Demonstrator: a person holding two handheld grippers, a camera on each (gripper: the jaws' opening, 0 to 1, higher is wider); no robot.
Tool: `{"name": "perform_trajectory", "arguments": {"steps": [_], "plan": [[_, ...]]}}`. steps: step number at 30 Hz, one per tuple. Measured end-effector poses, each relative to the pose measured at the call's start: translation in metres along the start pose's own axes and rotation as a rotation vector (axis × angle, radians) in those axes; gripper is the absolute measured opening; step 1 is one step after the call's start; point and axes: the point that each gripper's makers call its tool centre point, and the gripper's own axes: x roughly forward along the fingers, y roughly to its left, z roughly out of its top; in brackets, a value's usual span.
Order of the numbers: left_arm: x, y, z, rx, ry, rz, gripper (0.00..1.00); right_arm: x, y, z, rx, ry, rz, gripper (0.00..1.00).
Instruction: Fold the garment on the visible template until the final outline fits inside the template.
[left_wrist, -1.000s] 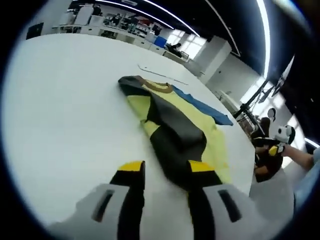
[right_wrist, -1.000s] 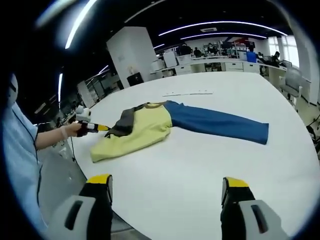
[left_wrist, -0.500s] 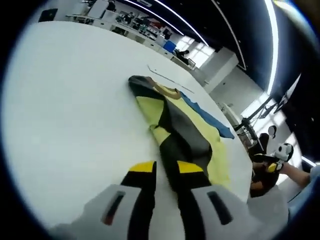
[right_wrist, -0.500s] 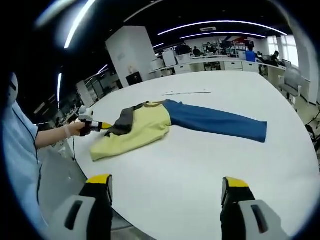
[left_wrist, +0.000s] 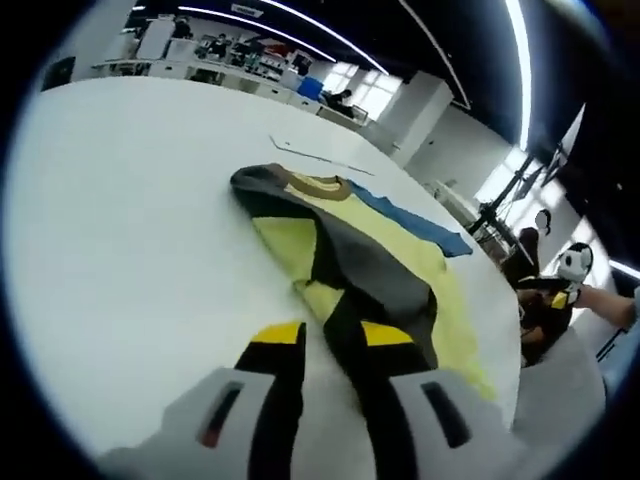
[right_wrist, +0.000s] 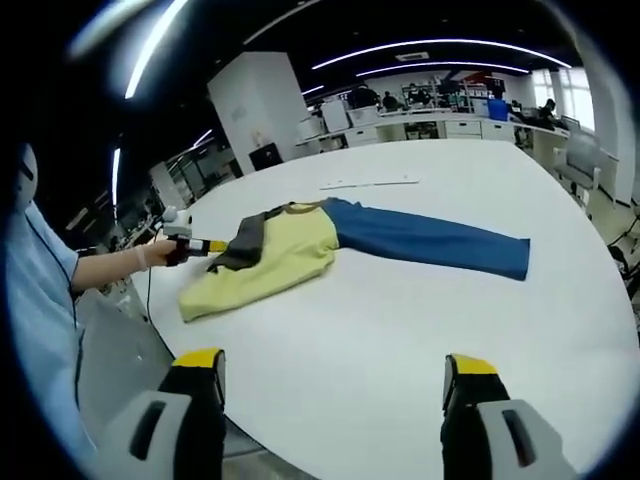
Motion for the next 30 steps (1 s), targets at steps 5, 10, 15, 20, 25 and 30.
{"name": "perform_trajectory", "arguments": {"steps": [5, 10, 15, 20, 25, 30], "plan": [[0.002, -0.007, -0.002, 0.046, 0.018, -0.053, 0.12, 0.001, 0.0, -0.004, 0.005, 0.006, -0.001, 0.9], [0.001, -0.005, -0.002, 0.06, 0.027, -0.043, 0.07, 0.002, 0.002, -0.004, 0.011, 0.006, 0.004, 0.9], [-0.005, -0.005, 0.002, 0.063, 0.012, -0.04, 0.01, 0.003, 0.003, -0.004, 0.009, 0.005, 0.006, 0.9], [-0.009, -0.002, 0.002, 0.047, 0.013, -0.031, 0.0, 0.004, 0.005, -0.003, 0.006, 0.005, 0.009, 0.9], [-0.021, -0.006, 0.006, 0.058, -0.001, -0.032, 0.0, 0.004, 0.006, -0.002, 0.003, 0.004, 0.012, 0.9], [-0.032, -0.004, 0.004, 0.086, 0.01, -0.022, 0.0, 0.006, 0.008, 0.0, -0.001, 0.0, 0.016, 0.9]]}}
